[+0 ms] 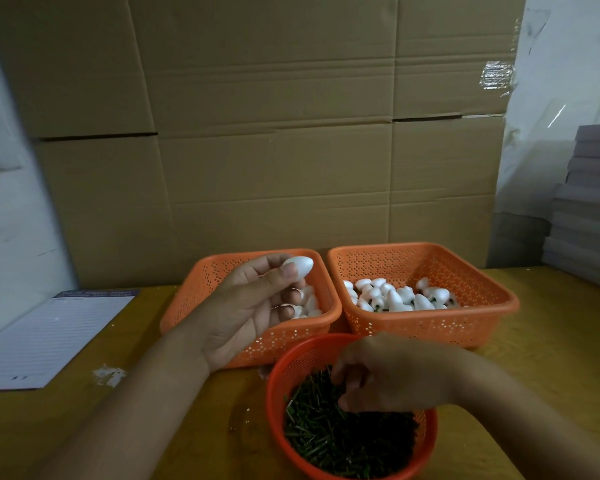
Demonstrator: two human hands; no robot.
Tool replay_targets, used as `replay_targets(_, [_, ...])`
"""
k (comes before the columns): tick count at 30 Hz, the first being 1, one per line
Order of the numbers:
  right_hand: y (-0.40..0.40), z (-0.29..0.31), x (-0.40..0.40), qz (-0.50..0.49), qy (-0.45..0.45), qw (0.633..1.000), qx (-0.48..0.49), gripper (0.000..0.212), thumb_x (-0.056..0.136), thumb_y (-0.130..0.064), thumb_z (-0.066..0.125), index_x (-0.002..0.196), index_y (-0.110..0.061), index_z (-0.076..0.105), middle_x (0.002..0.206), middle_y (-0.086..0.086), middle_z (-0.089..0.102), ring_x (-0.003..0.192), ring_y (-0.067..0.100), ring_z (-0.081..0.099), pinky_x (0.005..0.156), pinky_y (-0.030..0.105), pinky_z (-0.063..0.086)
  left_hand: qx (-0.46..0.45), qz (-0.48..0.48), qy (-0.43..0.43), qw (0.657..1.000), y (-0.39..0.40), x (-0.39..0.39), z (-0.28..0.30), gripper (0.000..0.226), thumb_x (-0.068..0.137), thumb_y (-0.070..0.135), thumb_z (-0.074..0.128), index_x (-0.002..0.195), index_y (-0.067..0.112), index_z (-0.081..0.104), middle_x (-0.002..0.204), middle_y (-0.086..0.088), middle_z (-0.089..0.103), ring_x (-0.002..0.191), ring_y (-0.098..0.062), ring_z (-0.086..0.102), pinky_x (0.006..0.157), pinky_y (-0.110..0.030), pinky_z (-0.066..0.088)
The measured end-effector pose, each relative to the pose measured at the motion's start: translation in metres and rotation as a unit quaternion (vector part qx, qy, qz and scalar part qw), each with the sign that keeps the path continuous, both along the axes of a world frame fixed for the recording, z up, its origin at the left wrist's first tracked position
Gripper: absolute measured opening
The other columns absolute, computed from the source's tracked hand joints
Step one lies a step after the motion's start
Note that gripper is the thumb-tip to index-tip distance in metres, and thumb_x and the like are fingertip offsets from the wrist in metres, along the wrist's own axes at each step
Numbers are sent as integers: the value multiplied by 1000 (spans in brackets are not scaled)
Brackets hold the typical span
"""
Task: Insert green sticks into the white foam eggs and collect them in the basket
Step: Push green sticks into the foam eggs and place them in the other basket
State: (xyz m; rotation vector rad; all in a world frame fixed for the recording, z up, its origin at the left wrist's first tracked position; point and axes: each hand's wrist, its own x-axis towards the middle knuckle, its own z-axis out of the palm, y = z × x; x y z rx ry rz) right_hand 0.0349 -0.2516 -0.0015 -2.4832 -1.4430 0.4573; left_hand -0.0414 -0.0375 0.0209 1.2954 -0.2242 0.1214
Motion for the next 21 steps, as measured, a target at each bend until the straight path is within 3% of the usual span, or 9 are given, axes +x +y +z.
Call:
replay_targets(5, [1, 0, 1, 1, -4, 1000, -1, 36, 93, -45, 63, 126, -30, 63, 108, -11, 67, 96, 3, 63, 87, 27, 53, 5, 4, 11, 1000, -2, -3, 2, 43, 74, 15, 81, 112, 9, 60, 102, -12, 72, 76, -14, 65, 67, -25, 56])
replay_targets(10, [1, -3, 2, -4, 1, 1000, -11, 36, 91, -45, 66, 125, -32, 62, 105, -10, 69, 93, 4, 64, 86, 30, 54, 28, 4, -13, 1000, -2, -4, 1, 39, 74, 9, 79, 111, 13, 64, 101, -10, 71, 82, -19, 67, 72, -29, 57])
replay_targets(16, [2, -8, 4, -8, -3, 1000, -18, 40, 88, -46, 69, 125, -33, 61, 104, -12, 68, 92, 3, 64, 86, 32, 55, 60, 16, -17, 998, -4, -5, 0, 34, 77, 19, 78, 110, 24, 75, 112, -7, 73, 85, -17, 68, 71, -28, 56])
replay_targets(21, [5, -16, 6, -8, -26, 999, -22, 40, 87, -41, 70, 124, -33, 60, 103, -13, 65, 90, 4, 61, 82, 29, 54, 15, -7, 7, 1000, -7, -4, 2, 23, 85, 37, 69, 99, 20, 75, 113, -13, 73, 78, -15, 68, 61, -24, 52])
